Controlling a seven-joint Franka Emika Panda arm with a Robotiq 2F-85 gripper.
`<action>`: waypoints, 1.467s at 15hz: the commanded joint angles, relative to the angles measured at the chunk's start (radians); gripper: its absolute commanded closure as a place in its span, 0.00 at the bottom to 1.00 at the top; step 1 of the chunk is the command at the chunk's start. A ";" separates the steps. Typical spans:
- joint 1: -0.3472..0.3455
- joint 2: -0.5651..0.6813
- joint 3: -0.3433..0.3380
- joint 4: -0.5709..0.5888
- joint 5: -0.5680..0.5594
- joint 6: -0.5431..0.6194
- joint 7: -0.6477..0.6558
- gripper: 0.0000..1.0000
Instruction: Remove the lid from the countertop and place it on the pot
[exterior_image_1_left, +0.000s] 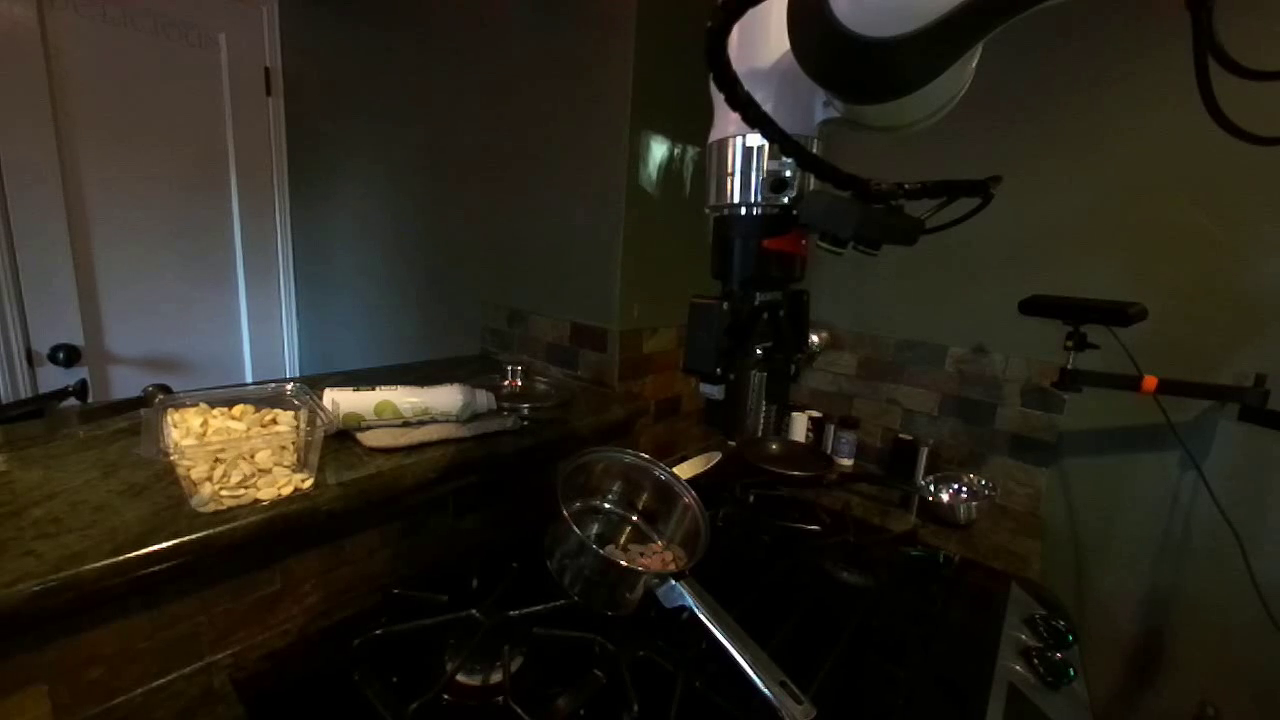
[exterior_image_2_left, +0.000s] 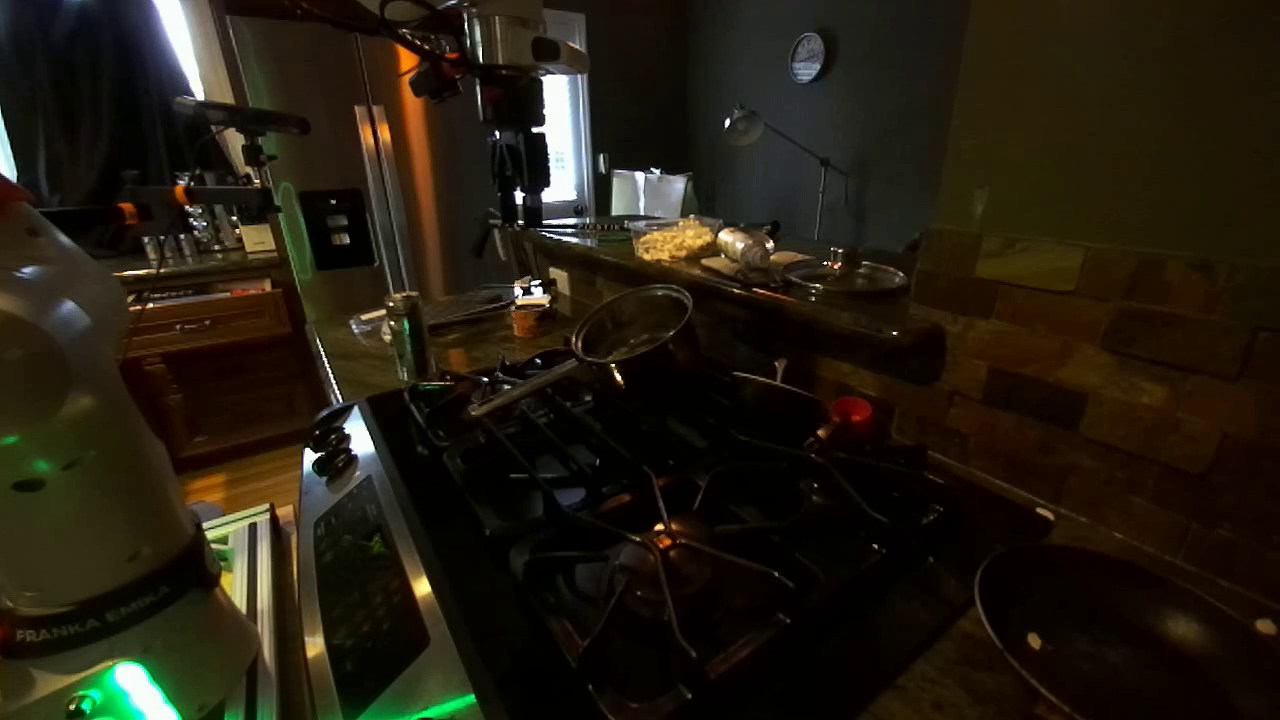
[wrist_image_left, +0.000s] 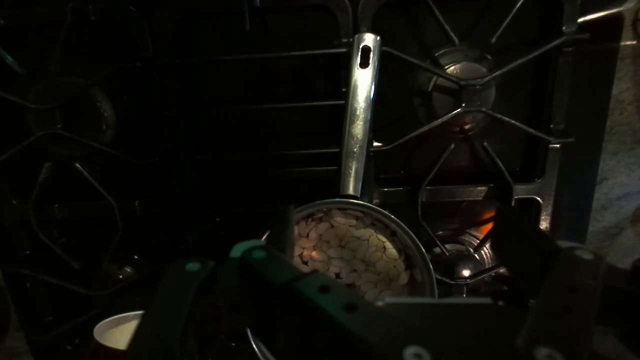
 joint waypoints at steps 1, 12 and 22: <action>0.013 0.002 -0.011 0.003 -0.005 -0.003 0.004 0.00; -0.047 0.270 0.071 0.199 -0.234 0.513 0.345 0.00; -0.010 0.470 -0.042 0.453 -0.562 0.531 0.379 0.00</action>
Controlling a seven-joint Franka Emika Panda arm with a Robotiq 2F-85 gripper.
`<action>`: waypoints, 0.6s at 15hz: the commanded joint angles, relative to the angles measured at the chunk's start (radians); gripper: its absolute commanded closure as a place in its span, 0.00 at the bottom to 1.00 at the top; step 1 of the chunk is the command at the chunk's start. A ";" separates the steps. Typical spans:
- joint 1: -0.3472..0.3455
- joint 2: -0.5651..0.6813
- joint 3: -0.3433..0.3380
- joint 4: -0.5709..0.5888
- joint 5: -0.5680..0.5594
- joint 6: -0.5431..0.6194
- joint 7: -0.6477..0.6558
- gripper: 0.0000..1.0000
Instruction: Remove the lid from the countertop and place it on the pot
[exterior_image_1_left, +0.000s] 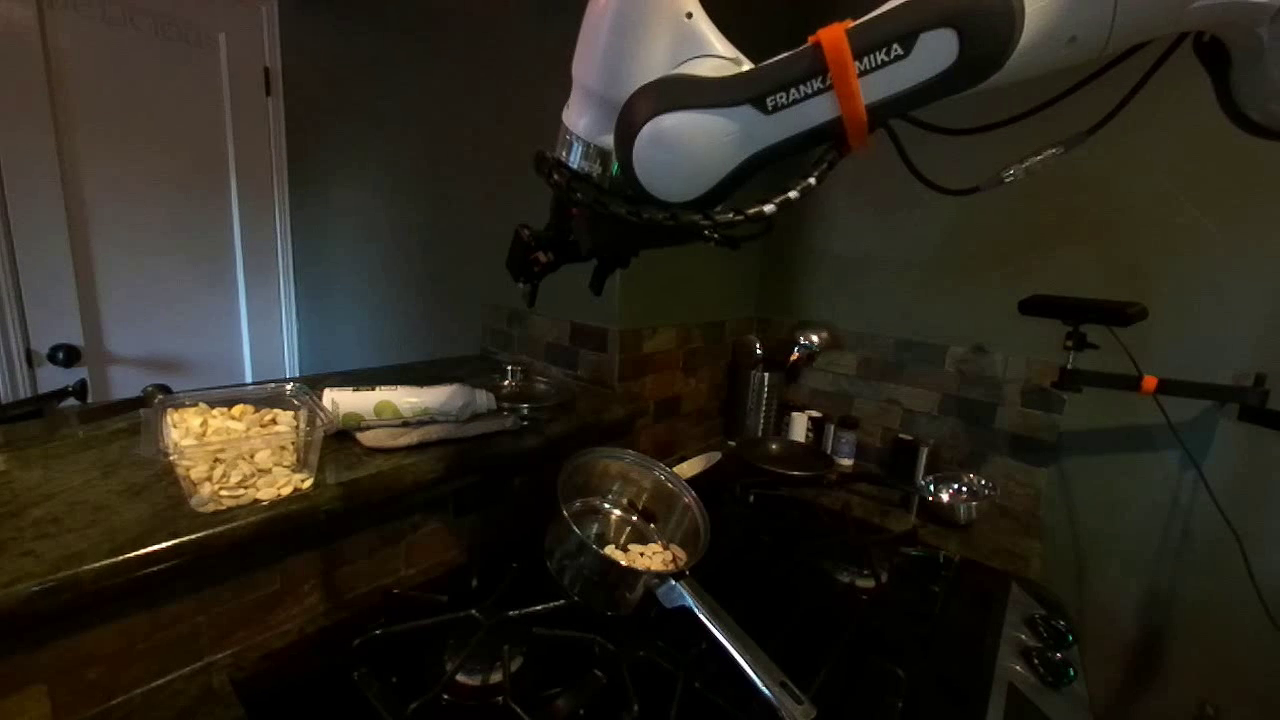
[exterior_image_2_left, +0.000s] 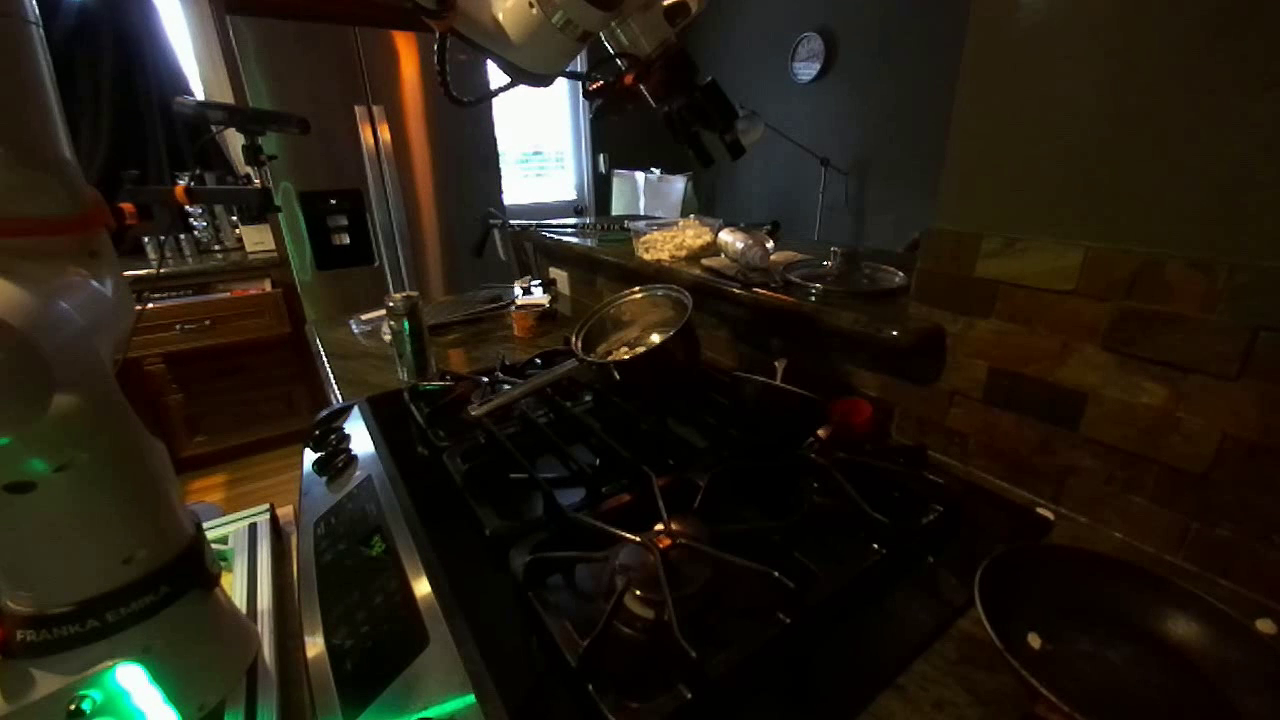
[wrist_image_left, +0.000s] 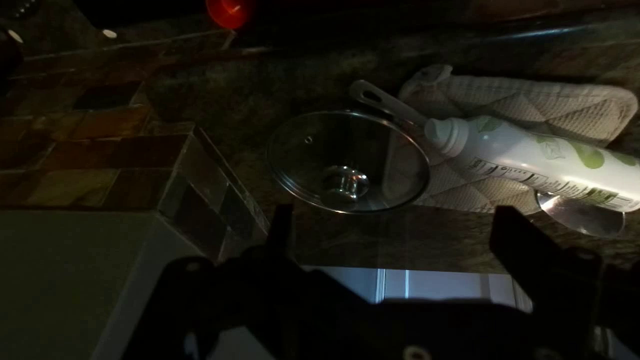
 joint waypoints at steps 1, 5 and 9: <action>0.053 0.002 -0.052 0.005 0.005 -0.002 -0.003 0.00; 0.069 0.098 -0.070 0.117 -0.011 -0.047 -0.036 0.00; 0.105 0.306 -0.117 0.326 0.029 -0.045 -0.170 0.00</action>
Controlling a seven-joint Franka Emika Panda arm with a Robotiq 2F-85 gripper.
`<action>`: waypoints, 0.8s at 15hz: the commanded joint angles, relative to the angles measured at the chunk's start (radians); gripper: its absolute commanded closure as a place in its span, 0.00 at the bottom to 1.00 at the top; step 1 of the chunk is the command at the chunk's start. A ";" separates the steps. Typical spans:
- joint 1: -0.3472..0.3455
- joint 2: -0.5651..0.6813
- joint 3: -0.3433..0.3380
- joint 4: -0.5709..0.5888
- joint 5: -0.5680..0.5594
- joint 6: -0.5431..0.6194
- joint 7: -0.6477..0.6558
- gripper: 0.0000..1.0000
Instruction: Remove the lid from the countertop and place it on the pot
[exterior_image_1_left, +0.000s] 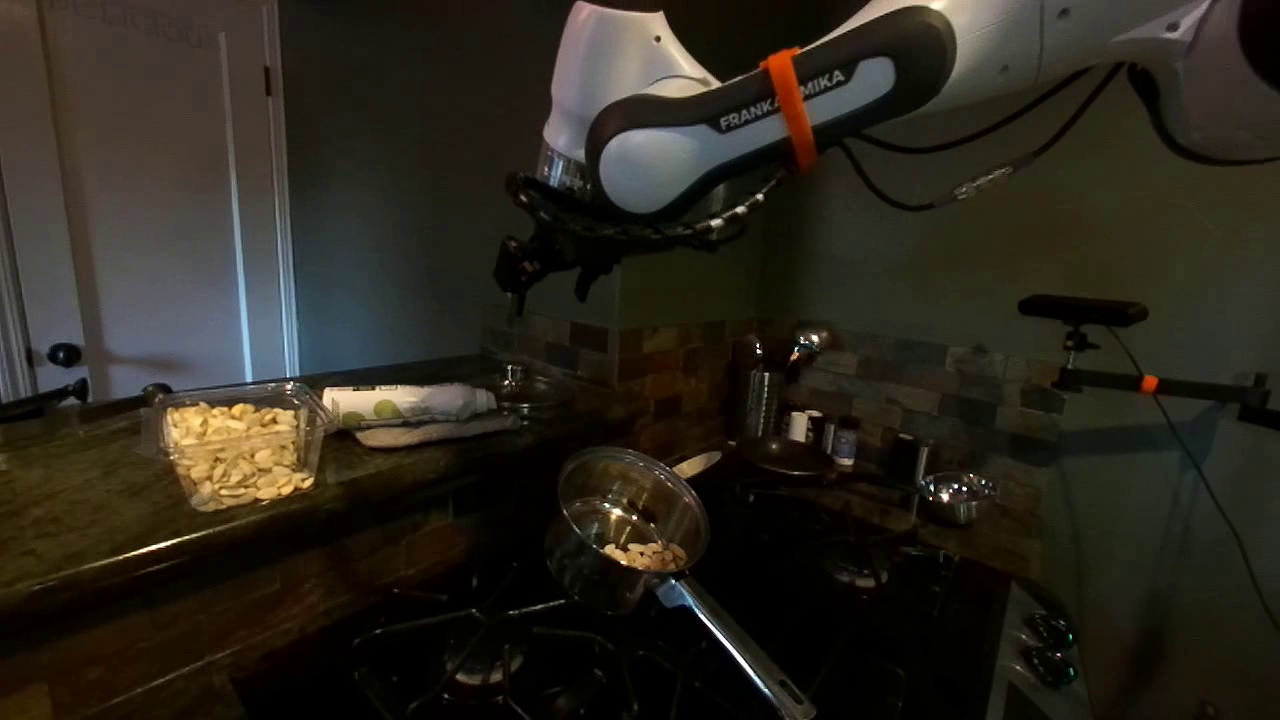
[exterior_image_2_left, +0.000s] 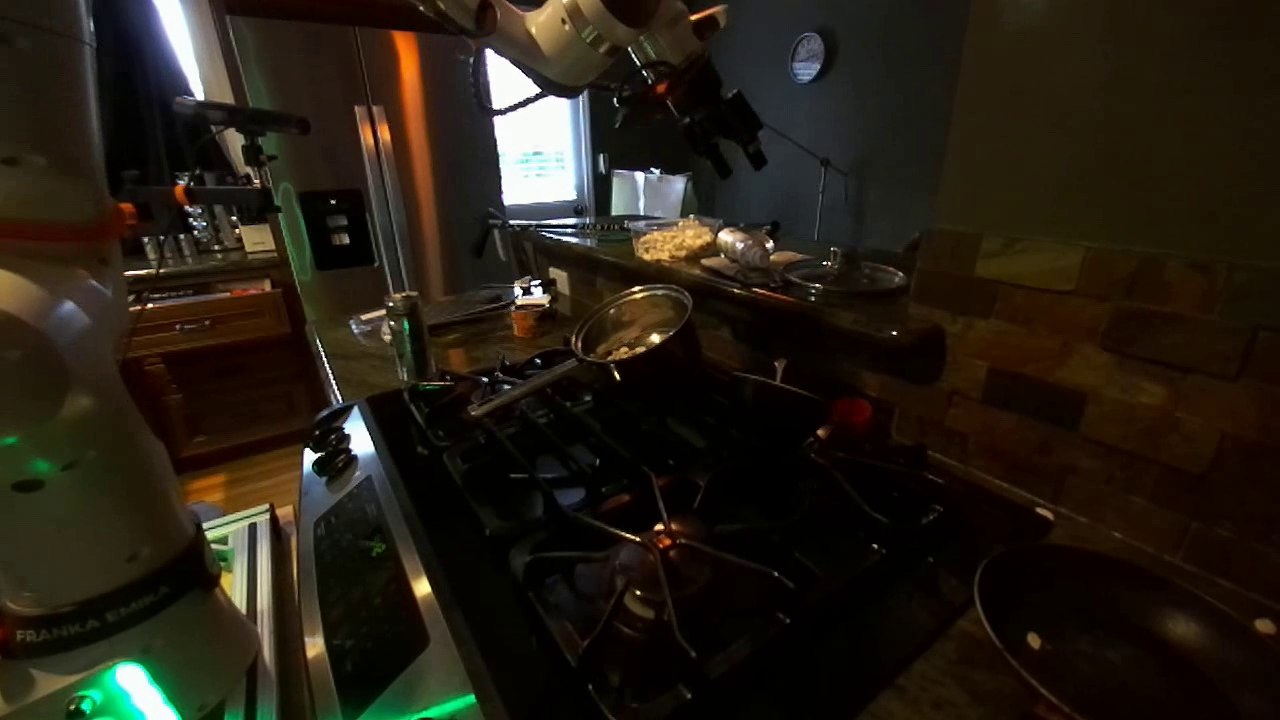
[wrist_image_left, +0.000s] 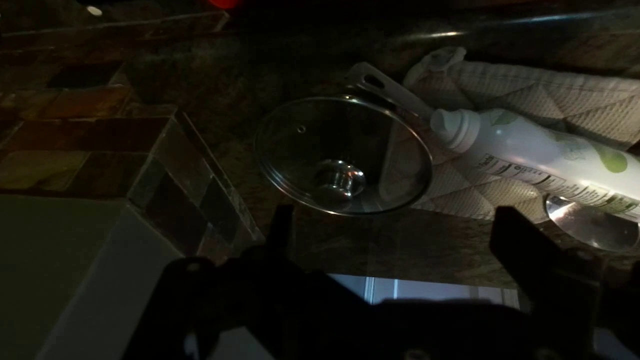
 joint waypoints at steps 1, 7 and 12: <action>0.049 0.230 -0.050 0.244 0.066 -0.022 -0.155 0.00; 0.066 0.356 -0.119 0.360 0.189 0.014 -0.304 0.00; 0.072 0.462 -0.176 0.508 0.199 -0.032 -0.280 0.00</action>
